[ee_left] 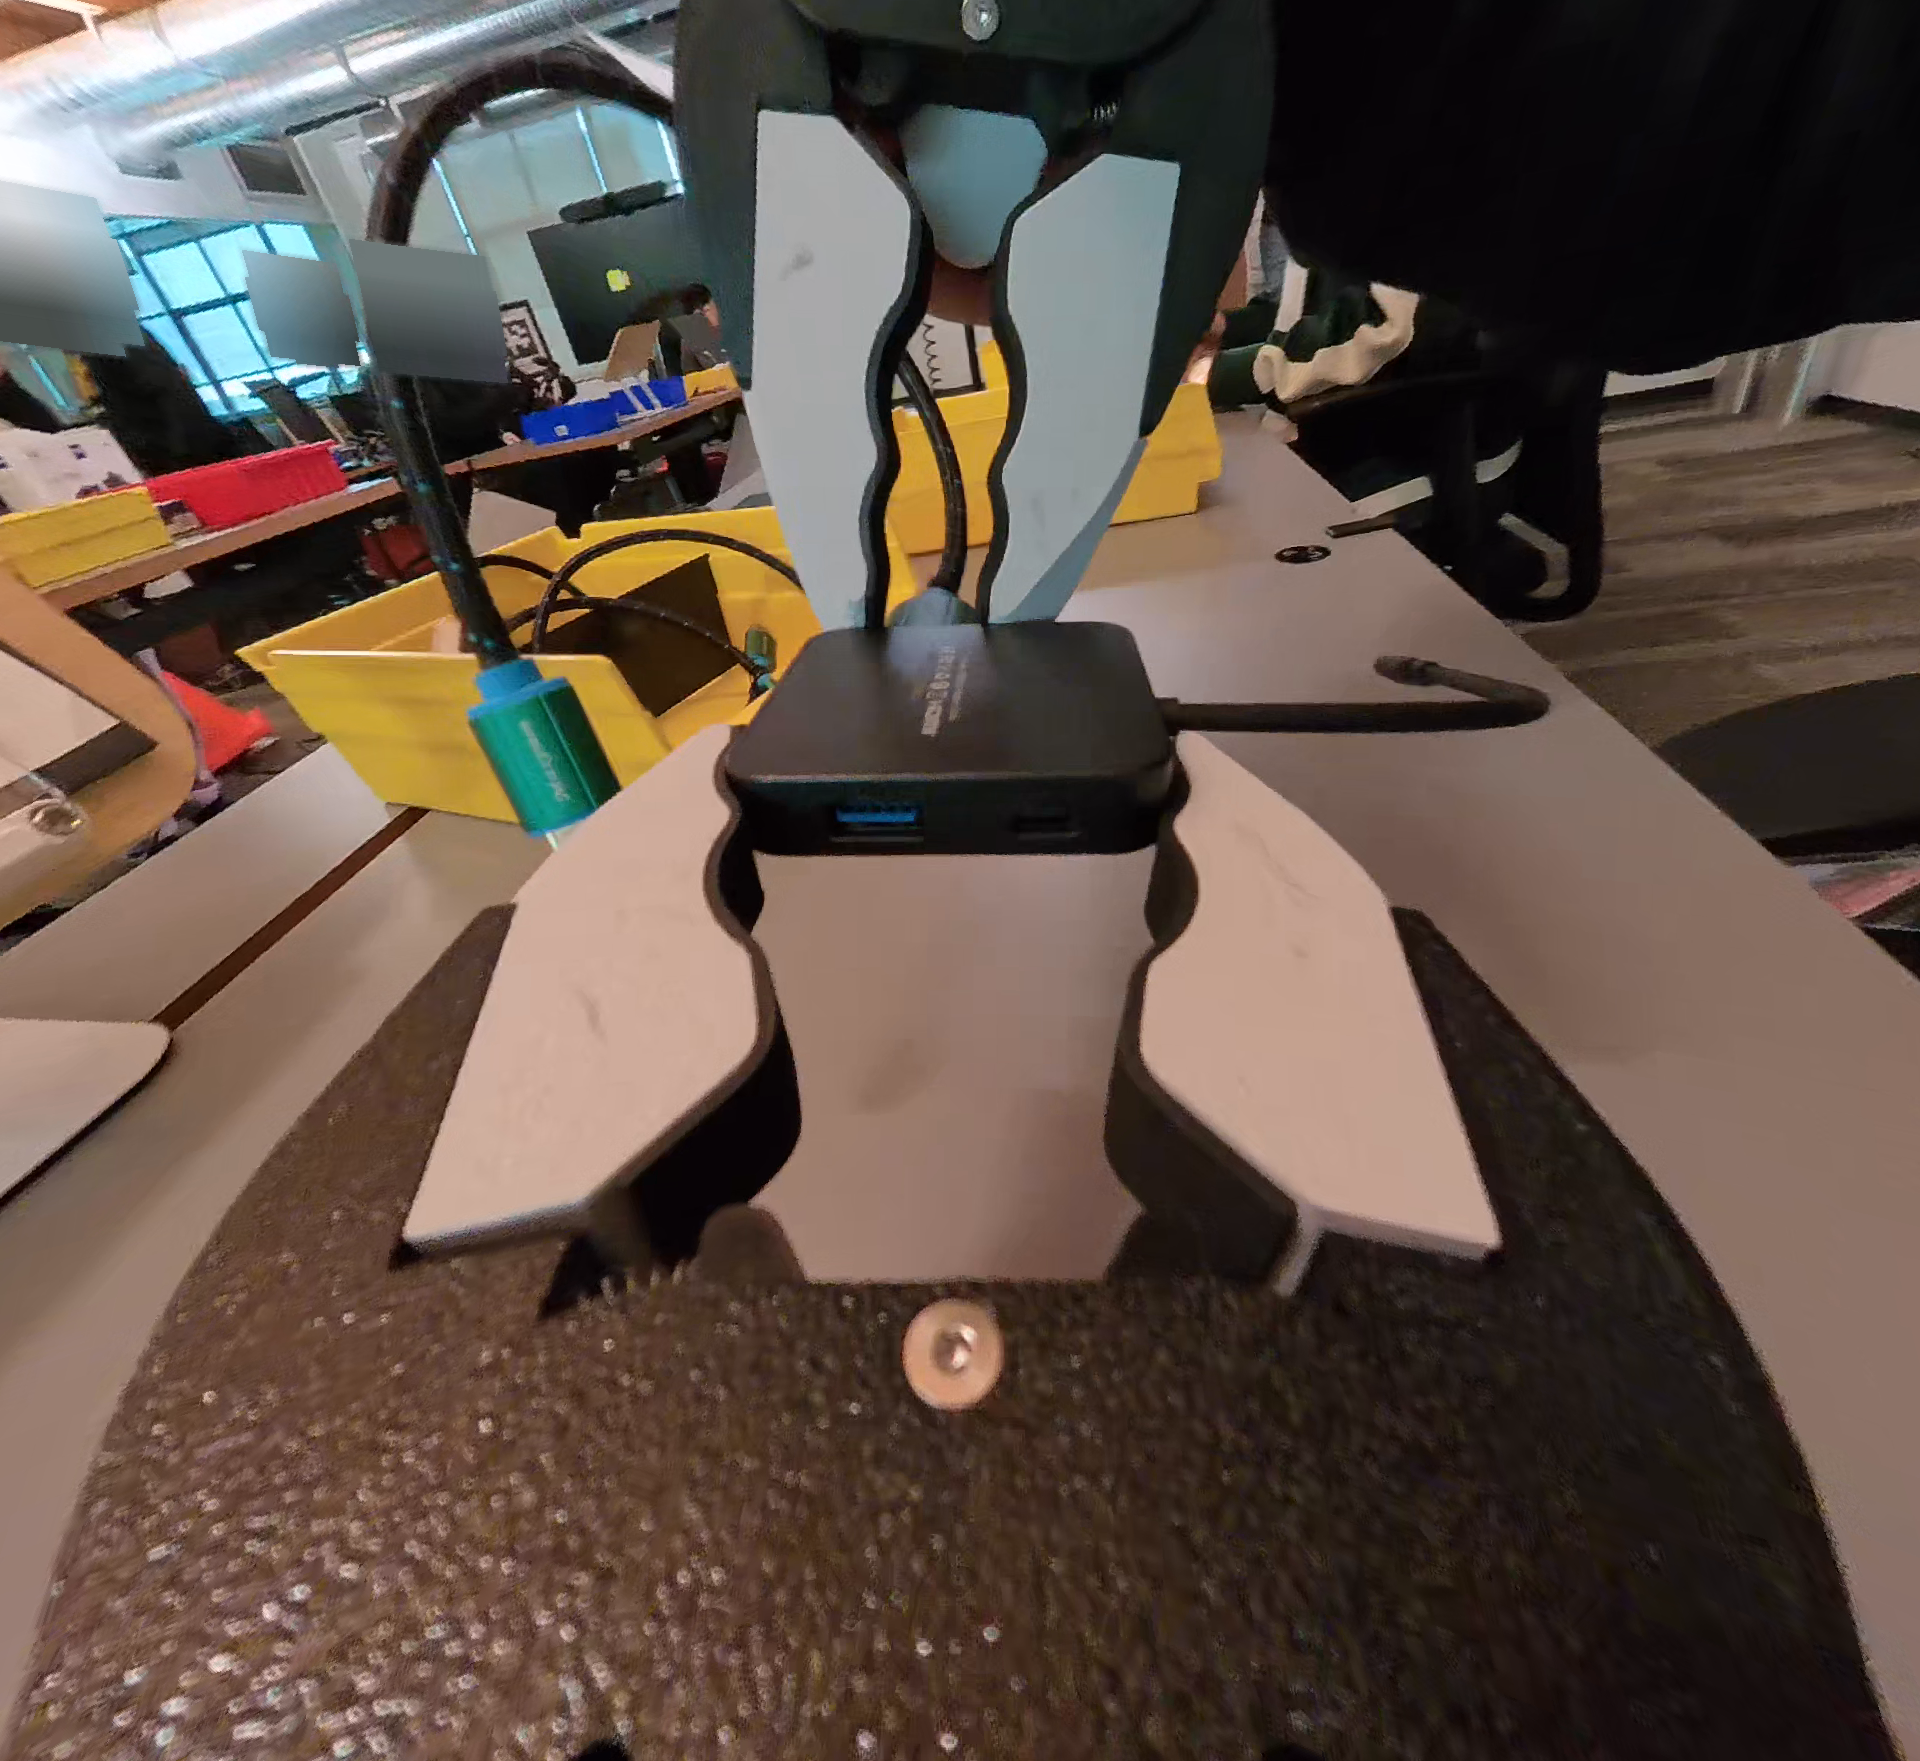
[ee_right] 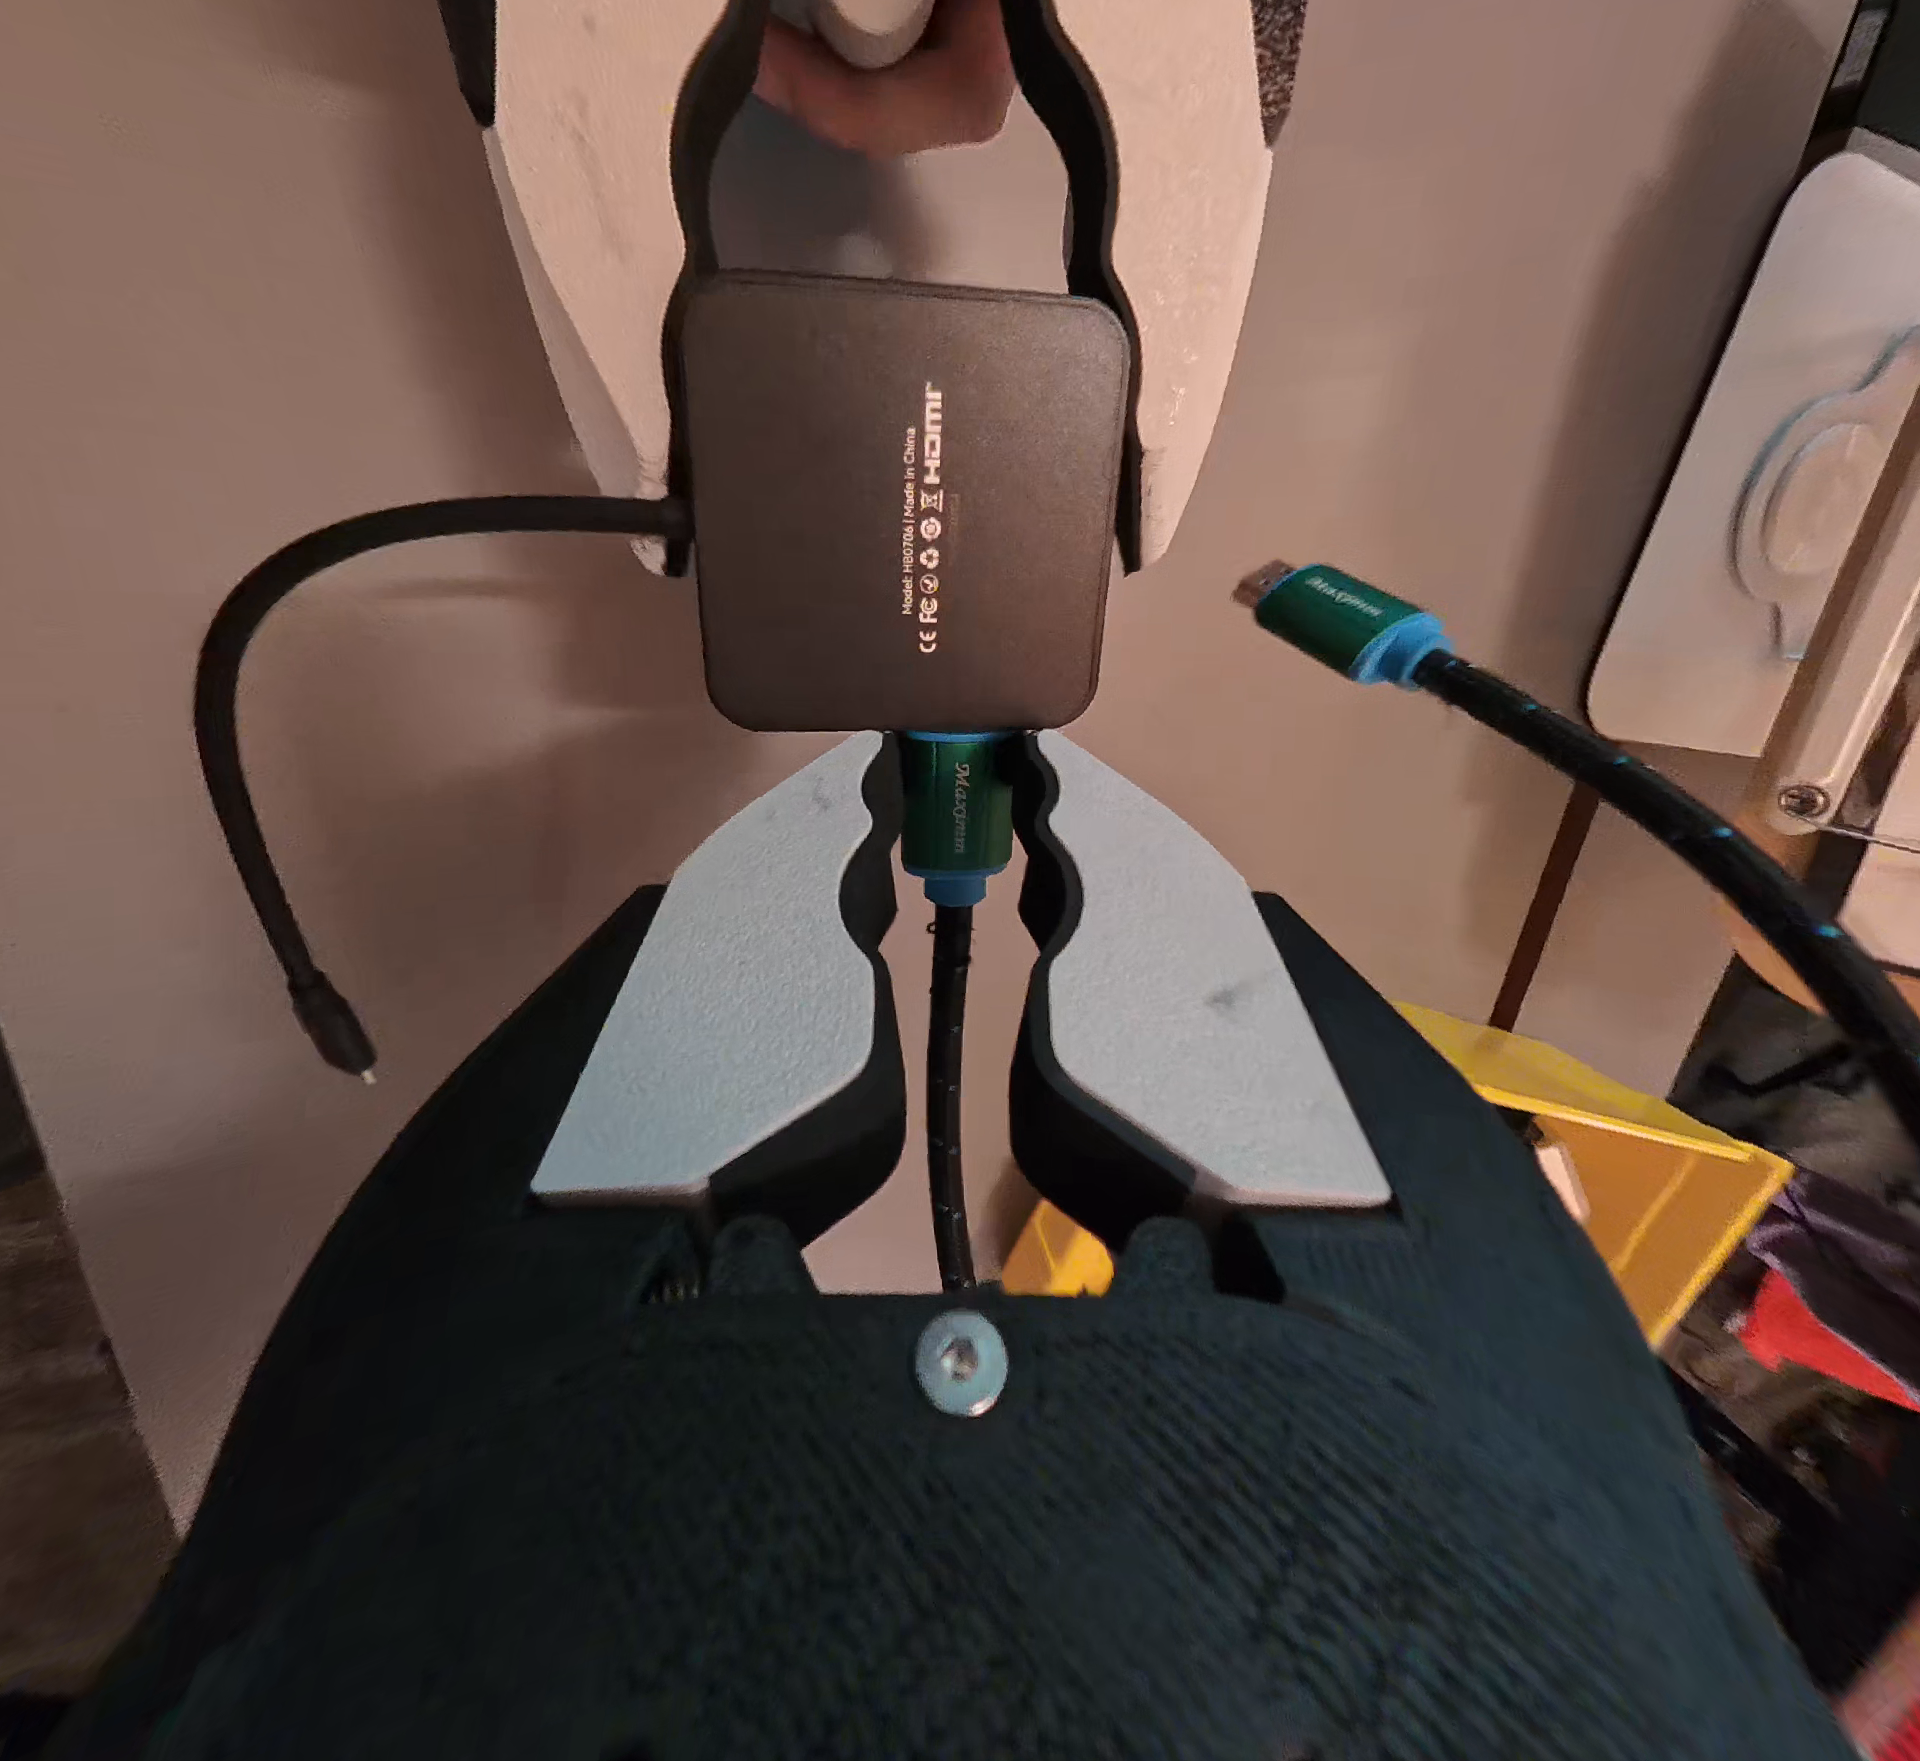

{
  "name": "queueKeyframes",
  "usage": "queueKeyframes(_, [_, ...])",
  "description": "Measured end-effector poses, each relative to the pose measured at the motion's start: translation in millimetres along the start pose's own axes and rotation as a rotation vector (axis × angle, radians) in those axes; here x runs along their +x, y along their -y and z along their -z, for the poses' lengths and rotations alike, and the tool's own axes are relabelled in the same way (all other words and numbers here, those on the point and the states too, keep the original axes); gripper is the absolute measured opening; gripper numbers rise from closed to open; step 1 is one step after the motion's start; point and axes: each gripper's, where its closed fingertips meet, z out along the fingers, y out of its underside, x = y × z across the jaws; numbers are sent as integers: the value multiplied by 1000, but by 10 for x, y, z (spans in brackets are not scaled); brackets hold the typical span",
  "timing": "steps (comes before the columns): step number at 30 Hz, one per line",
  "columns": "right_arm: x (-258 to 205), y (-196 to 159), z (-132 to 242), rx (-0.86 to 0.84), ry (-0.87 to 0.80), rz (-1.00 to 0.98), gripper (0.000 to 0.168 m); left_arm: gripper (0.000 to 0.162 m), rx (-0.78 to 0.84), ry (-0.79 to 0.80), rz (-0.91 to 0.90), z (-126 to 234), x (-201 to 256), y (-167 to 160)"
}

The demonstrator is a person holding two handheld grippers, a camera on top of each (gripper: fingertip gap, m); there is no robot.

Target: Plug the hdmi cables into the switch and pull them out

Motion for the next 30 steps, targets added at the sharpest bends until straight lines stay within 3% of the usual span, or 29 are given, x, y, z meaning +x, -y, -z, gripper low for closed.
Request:
queueKeyframes(1, [-13,-16,13,-37,-5,18,21,72,-8,-18,4,-14,32,-10])
queueKeyframes(9, [128,-50,48,-290,-91,142,21,72,-60,59,-65,-43,-65,-96])
queueKeyframes(18, [148,-120,30,-314,-44,103,21,72,-33,66,-5,-58,-100,-117])
queueKeyframes(20, [318,-779,218,-637,-109,154,22,72,7,143,27,83,-270,-91])
queueKeyframes(21, [319,-919,224,-594,-117,132,21,72,50,172,80,222,-394,-59])
queueKeyframes(23, [118,-649,271,-254,-7,-71,21,72,87,230,147,408,-587,-103])
queueKeyframes(24, [190,-548,407,-174,-38,-95,21,72,85,238,173,418,-619,-147])
queueKeyframes(27, [666,-607,913,-145,-231,-128,18,72,110,192,180,333,-525,-111])
queueKeyframes(30, [1158,-910,1283,-77,-383,-298,15,72,62,183,131,275,-469,-135])
